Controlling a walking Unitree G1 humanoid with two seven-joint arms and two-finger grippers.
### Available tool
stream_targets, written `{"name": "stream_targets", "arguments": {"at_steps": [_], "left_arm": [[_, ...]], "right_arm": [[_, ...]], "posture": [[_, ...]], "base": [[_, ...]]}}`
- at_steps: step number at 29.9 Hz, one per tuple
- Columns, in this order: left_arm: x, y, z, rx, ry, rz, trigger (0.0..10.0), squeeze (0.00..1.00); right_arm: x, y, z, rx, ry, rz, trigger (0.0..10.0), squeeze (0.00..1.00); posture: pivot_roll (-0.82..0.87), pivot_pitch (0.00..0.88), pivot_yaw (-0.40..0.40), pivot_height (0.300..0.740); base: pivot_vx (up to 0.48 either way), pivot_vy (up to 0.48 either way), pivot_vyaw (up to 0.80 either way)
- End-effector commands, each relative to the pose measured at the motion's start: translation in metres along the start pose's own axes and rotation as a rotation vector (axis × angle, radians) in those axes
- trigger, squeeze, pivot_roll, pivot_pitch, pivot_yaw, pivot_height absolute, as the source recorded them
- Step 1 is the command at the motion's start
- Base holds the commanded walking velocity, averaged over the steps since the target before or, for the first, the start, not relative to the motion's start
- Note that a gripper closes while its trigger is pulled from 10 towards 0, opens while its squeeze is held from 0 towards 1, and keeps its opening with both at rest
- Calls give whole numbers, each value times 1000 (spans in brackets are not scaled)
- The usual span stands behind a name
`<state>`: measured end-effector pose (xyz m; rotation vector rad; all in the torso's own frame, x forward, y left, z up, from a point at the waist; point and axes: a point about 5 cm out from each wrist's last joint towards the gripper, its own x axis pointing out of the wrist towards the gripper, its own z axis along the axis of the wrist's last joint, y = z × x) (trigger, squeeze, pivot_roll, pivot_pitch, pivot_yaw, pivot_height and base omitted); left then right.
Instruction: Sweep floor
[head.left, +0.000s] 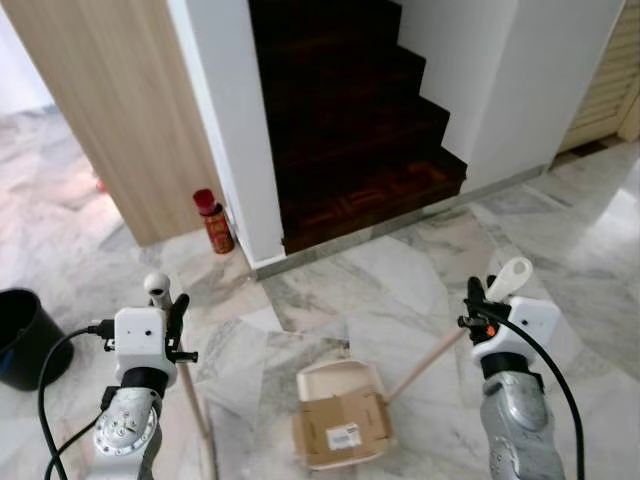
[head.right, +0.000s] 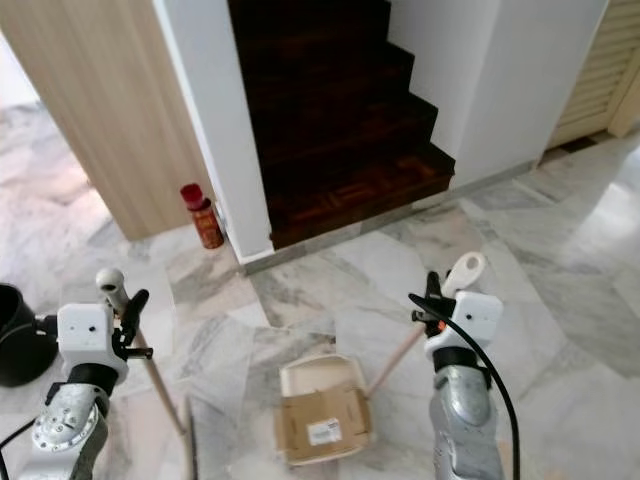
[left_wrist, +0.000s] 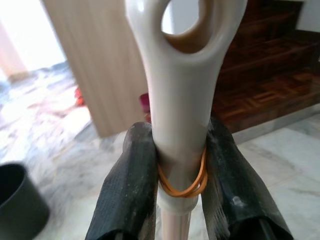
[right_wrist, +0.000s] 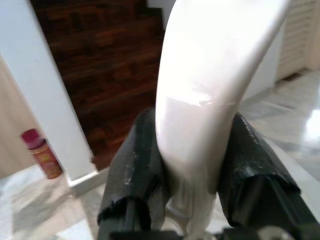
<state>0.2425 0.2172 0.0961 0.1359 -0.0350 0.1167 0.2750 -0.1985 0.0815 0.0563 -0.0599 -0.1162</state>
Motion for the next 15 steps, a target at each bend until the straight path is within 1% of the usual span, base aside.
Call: {"name": "stream_targets", "arguments": {"at_steps": [1, 15], "left_arm": [[2, 2, 13, 23, -60, 3, 10000, 0], [1, 3, 14, 20, -55, 6, 10000, 0]], "right_arm": [[4, 7, 12, 35, -54, 19, 10000, 0], [1, 6, 12, 31, -49, 24, 10000, 0]], "posture": [[122, 11, 58, 740], [118, 45, 59, 740]], "base": [[0, 259, 0], [0, 259, 0]]}}
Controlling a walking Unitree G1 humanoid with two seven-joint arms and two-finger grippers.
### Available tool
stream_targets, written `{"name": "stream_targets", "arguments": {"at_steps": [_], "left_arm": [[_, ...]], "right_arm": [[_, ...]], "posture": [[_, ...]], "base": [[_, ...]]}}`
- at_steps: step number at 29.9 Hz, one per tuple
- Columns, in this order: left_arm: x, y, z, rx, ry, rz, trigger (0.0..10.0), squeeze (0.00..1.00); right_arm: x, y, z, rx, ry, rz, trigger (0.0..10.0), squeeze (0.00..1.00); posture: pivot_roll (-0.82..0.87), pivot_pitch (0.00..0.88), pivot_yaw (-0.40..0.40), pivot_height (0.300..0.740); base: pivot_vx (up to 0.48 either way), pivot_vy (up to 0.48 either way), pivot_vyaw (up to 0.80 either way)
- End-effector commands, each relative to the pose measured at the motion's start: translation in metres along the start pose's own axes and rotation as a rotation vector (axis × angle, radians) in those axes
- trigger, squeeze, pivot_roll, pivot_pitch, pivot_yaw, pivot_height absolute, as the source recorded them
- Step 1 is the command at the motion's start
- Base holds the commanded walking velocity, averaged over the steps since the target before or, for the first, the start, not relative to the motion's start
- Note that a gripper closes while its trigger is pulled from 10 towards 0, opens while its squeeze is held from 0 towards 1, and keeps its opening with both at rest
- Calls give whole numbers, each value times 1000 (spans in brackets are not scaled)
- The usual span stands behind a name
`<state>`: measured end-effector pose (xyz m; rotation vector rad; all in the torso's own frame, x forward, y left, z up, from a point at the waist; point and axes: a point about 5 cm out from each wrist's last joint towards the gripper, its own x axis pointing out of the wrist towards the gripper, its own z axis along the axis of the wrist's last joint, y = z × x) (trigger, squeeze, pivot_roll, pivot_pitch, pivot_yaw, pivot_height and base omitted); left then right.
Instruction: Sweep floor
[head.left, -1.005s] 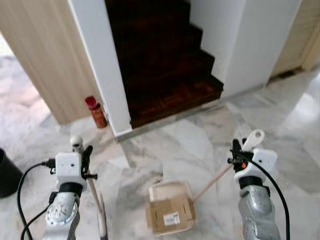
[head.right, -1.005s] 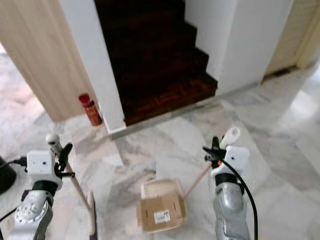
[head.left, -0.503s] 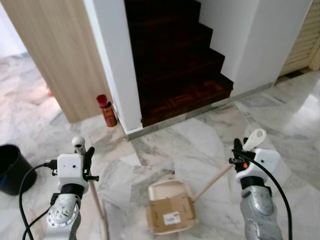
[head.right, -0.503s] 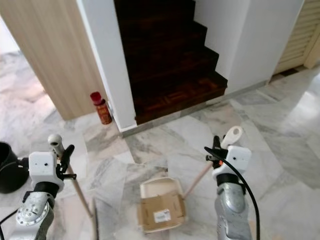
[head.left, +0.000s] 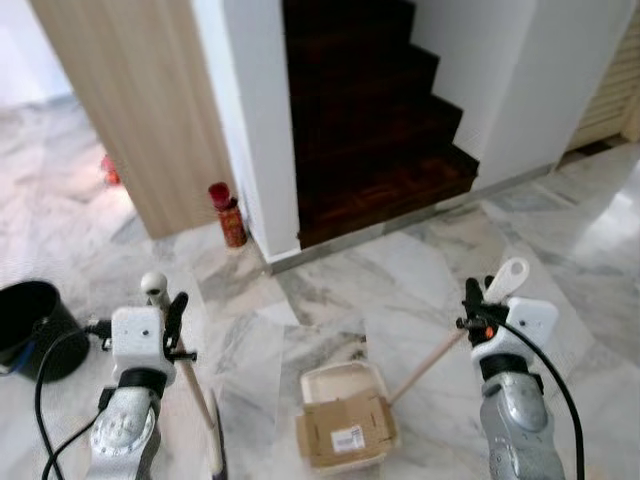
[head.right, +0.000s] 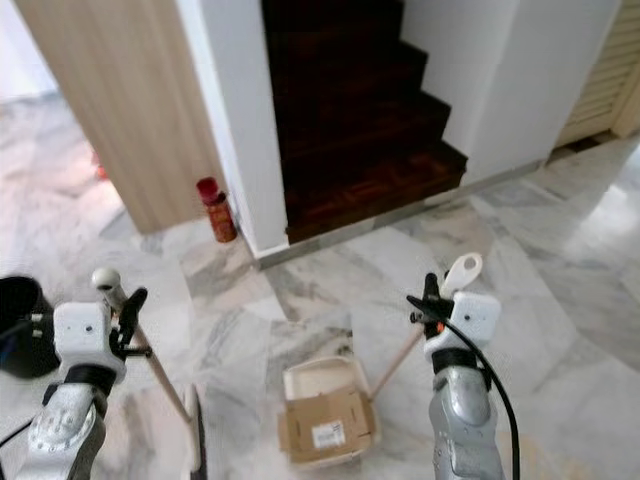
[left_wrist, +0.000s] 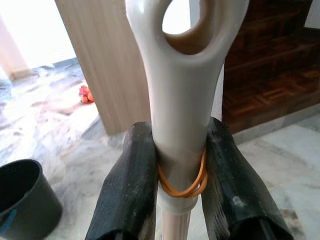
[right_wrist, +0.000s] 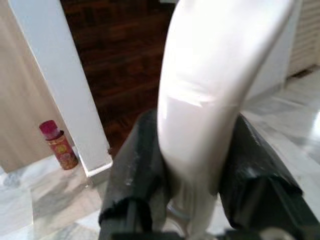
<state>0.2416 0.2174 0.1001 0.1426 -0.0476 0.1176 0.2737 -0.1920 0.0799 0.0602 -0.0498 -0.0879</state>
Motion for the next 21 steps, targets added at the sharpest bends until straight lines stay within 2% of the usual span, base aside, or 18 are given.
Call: {"name": "stream_targets", "arguments": {"at_steps": [1, 21], "left_arm": [[2, 2, 10, 14, -41, 5, 10000, 0], [2, 1, 10, 7, -38, 15, 10000, 0]], "right_arm": [[3, -1, 14, 27, -60, -4, 10000, 0], [4, 0, 16, 30, -66, -3, 10000, 0]], "posture": [[118, 45, 59, 740], [122, 67, 52, 740]], "base": [[0, 262, 0], [0, 262, 0]]}}
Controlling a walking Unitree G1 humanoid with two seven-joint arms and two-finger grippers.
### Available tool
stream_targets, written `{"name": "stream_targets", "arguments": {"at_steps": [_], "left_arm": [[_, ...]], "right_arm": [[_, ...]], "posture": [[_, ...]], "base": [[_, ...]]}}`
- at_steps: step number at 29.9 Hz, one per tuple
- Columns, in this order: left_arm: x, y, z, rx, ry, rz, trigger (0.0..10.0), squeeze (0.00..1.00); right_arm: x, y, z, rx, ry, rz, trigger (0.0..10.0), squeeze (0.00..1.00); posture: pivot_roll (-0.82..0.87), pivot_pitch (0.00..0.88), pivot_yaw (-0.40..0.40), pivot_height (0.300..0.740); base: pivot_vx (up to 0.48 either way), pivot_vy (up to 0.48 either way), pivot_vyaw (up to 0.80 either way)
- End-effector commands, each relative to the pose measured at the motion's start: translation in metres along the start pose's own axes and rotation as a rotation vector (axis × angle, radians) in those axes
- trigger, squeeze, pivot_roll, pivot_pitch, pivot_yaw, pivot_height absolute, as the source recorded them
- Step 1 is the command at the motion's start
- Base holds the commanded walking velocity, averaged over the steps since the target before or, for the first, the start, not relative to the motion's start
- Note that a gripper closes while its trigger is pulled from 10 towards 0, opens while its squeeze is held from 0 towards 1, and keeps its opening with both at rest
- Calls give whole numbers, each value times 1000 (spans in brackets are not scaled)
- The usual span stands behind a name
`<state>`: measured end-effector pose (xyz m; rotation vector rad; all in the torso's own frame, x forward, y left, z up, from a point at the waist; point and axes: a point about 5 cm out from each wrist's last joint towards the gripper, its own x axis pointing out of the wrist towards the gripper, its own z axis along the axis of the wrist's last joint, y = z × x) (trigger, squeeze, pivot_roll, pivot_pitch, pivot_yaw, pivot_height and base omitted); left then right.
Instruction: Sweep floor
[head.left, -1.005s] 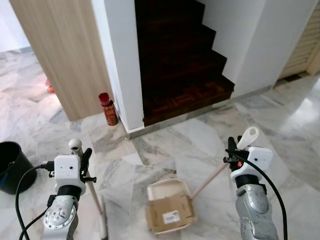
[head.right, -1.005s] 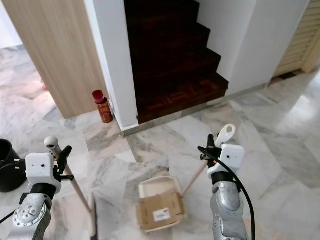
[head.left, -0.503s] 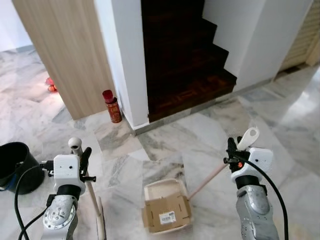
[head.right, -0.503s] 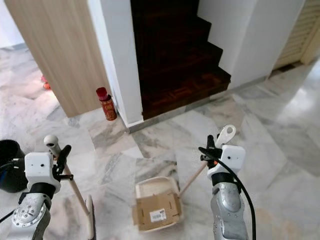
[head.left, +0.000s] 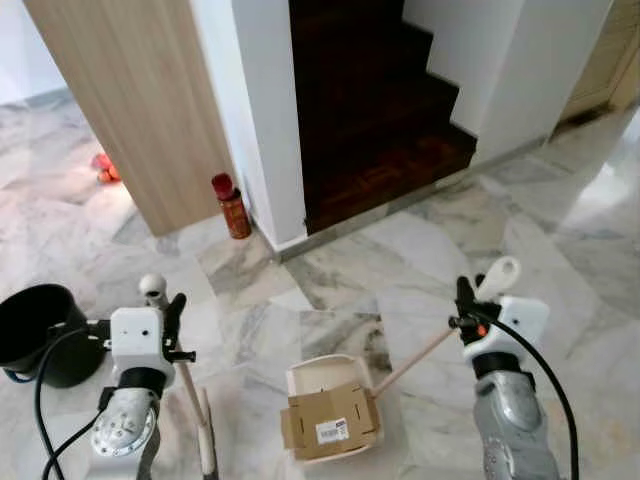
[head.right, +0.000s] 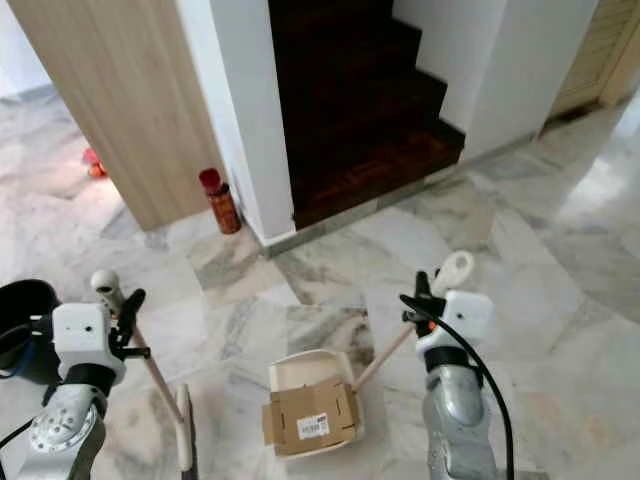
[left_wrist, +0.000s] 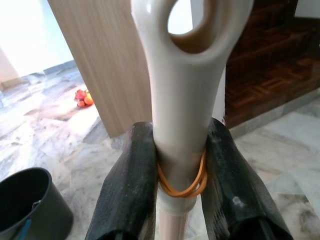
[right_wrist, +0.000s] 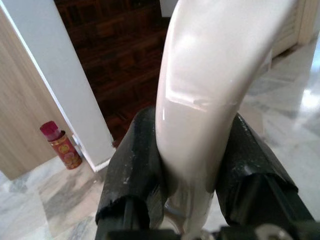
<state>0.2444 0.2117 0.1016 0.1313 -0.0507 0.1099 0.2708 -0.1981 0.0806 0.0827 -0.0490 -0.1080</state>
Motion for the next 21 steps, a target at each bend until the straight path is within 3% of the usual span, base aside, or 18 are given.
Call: {"name": "stream_targets", "arguments": {"at_steps": [1, 21], "left_arm": [[0, 7, 8, 19, -35, 23, 10000, 0], [1, 7, 9, 20, -36, 26, 10000, 0]], "right_arm": [[6, 6, 15, 7, -66, 18, 10000, 0], [8, 9, 14, 0, -59, 34, 10000, 0]], "posture": [[124, 66, 52, 740], [129, 65, 50, 740]], "base": [[0, 262, 0], [0, 263, 0]]}}
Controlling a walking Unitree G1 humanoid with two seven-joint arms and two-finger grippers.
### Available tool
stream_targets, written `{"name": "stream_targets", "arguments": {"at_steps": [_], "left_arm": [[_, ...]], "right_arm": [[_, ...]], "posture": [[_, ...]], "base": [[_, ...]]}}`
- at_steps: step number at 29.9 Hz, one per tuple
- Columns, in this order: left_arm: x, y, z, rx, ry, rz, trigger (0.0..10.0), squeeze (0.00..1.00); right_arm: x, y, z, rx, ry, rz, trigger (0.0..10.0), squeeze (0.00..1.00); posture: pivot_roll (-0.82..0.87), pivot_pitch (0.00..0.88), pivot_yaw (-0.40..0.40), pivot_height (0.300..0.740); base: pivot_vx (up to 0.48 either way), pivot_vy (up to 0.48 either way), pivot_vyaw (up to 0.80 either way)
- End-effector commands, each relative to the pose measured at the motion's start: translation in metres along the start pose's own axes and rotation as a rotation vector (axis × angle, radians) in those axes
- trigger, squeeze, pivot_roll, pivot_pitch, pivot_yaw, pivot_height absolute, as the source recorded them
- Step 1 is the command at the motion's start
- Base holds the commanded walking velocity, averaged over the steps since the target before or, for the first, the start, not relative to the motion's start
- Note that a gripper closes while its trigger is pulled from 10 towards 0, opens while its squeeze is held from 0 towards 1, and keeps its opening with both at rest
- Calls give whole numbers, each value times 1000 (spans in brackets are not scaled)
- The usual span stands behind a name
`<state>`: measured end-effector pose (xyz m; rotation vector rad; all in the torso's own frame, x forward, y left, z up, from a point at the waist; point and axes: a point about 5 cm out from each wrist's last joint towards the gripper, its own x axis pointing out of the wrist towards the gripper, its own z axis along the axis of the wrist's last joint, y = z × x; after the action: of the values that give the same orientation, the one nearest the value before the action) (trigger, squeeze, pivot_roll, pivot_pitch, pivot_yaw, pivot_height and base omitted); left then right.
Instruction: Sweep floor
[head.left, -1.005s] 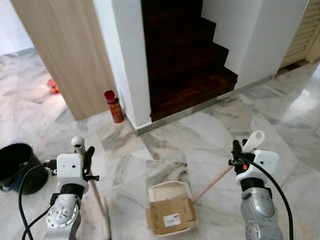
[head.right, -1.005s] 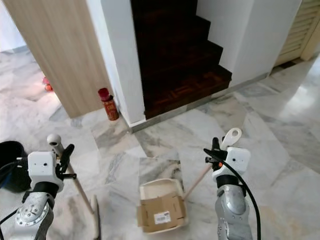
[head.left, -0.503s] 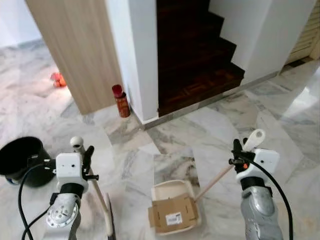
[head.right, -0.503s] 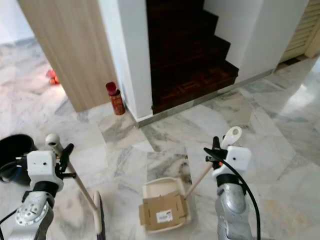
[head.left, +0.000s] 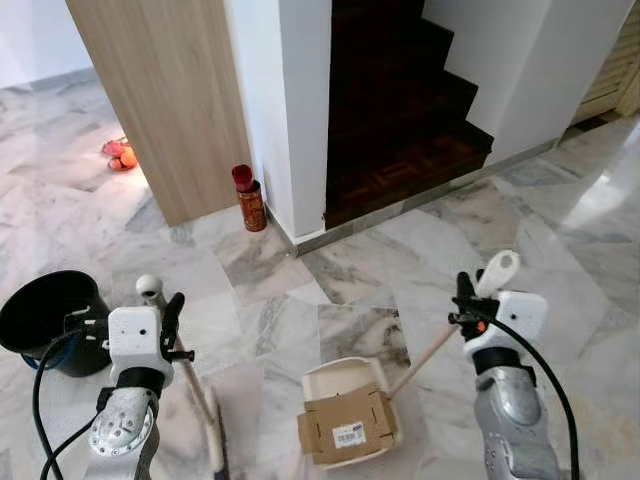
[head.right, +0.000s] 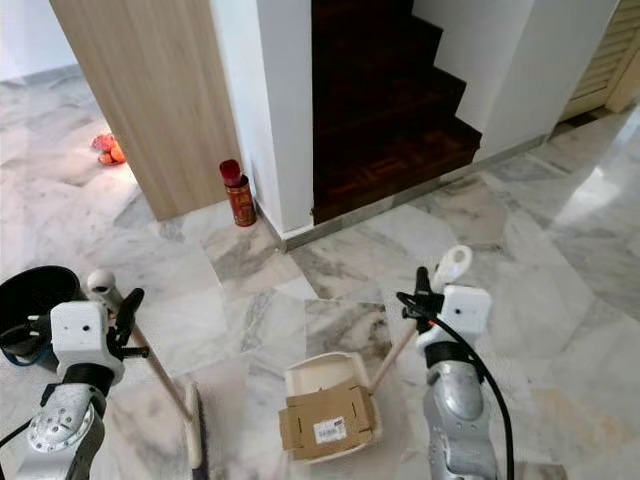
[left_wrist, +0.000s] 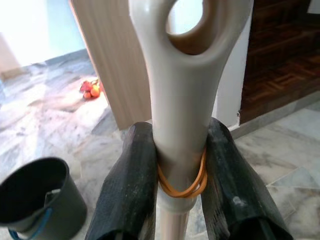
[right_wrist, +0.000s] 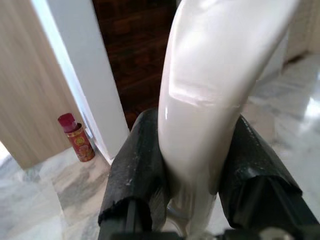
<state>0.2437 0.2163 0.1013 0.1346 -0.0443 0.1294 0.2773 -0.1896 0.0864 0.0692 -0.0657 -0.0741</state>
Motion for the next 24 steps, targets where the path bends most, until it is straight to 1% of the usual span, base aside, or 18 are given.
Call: {"name": "stream_targets", "arguments": {"at_steps": [1, 10, 24], "left_arm": [[1, 2, 9, 16, -44, 7, 10000, 0], [1, 2, 9, 17, -43, 5, 10000, 0], [1, 2, 9, 15, -42, 6, 10000, 0]], "right_arm": [[2, 0, 9, 10, -43, 0, 10000, 0], [2, 1, 9, 10, -43, 4, 10000, 0], [2, 0, 8, 22, -37, 3, 10000, 0]], "posture": [[130, 66, 51, 740], [131, 67, 51, 740], [132, 68, 49, 740]], "base": [[0, 259, 0], [0, 263, 640], [0, 263, 0]]}}
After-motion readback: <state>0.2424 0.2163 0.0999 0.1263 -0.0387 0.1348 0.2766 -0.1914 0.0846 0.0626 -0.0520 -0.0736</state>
